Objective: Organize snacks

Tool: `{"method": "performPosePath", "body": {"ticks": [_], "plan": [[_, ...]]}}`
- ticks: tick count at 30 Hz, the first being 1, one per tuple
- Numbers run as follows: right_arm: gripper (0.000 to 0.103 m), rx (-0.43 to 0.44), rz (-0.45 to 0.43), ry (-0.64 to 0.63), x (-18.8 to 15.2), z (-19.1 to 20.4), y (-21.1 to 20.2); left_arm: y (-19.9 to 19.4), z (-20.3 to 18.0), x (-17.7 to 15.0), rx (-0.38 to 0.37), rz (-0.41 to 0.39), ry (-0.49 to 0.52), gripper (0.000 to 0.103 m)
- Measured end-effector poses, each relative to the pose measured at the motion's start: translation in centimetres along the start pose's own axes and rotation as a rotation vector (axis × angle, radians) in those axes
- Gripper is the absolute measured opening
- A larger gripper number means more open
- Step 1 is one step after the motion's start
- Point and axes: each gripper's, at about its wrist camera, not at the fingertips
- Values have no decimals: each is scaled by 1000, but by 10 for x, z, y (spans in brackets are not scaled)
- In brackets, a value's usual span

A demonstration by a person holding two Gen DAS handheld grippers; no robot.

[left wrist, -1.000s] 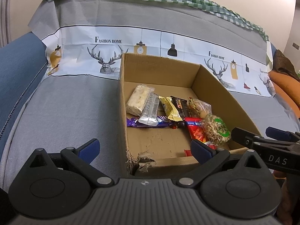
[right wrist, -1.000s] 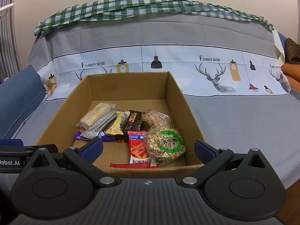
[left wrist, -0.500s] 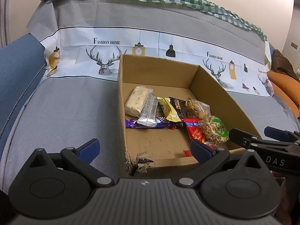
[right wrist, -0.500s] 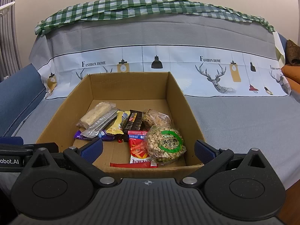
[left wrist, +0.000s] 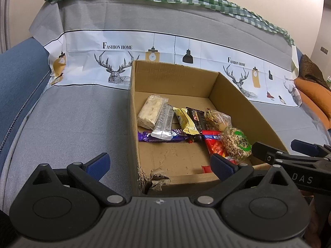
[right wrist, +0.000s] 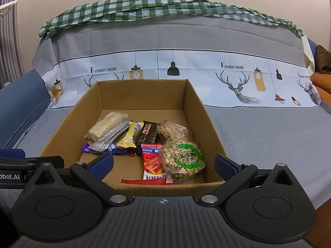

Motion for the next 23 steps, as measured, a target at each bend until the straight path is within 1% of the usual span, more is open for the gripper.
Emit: {"method": "performPosePath", "body": {"ticks": [18,23], "plan": [[102,-1,1,-1,1,0,-1,-2,2,-1,-10,-14,14,103],[102,4,-15,-21,4,0,-5,-7,-3,-3,-5,-48,60,103]]}}
Point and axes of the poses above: each gripper's, at about its wrist camera, not at the fingertips, and y roughly the way its jaws point, z to its left, x to its top, and after that the axes turned 12 degrees about y, right-handed
